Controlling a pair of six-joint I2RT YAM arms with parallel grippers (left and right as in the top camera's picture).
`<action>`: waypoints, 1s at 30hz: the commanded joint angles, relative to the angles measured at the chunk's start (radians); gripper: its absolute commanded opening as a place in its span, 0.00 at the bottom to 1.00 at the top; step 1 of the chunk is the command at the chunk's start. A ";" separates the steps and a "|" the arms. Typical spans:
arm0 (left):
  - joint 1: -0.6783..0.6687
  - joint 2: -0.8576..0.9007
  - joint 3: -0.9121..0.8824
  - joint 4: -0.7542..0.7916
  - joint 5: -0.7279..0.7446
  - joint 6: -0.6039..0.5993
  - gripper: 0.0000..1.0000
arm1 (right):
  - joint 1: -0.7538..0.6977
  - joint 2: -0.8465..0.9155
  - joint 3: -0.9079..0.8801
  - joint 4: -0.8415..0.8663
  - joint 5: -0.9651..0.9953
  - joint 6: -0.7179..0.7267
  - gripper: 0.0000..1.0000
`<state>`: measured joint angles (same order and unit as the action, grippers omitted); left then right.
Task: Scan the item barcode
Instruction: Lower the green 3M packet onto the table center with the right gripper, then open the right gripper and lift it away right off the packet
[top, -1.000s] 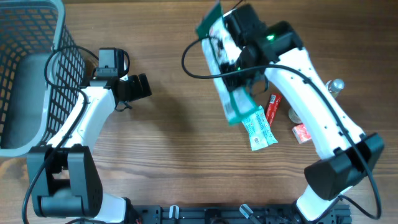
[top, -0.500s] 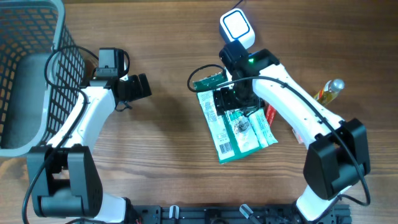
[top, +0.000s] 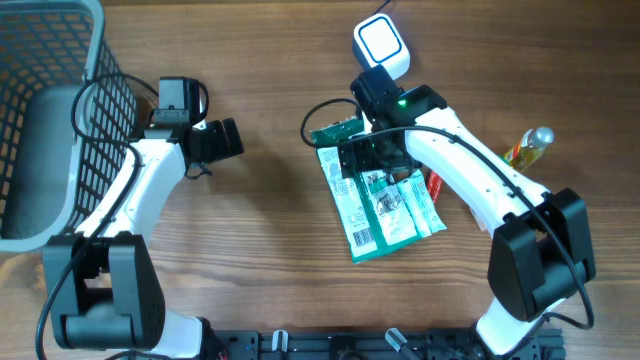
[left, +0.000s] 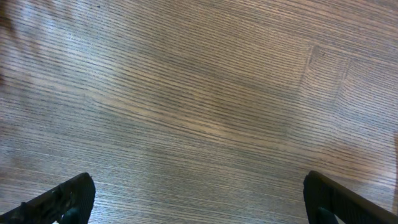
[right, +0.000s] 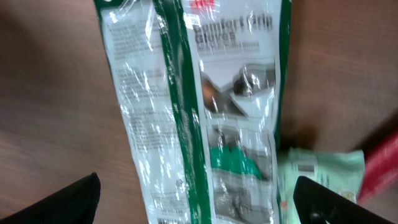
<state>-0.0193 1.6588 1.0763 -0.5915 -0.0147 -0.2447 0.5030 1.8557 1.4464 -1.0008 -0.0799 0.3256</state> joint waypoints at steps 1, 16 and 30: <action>0.010 0.011 0.004 0.001 -0.013 0.002 1.00 | 0.000 0.013 -0.002 0.090 0.017 0.016 1.00; 0.010 0.011 0.004 0.001 -0.013 0.002 1.00 | 0.000 0.013 -0.002 0.410 0.017 0.016 1.00; 0.010 0.011 0.004 0.001 -0.013 0.002 1.00 | -0.002 -0.008 -0.002 0.413 0.013 0.018 1.00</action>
<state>-0.0193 1.6588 1.0763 -0.5915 -0.0147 -0.2447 0.5022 1.8557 1.4460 -0.5926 -0.0769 0.3363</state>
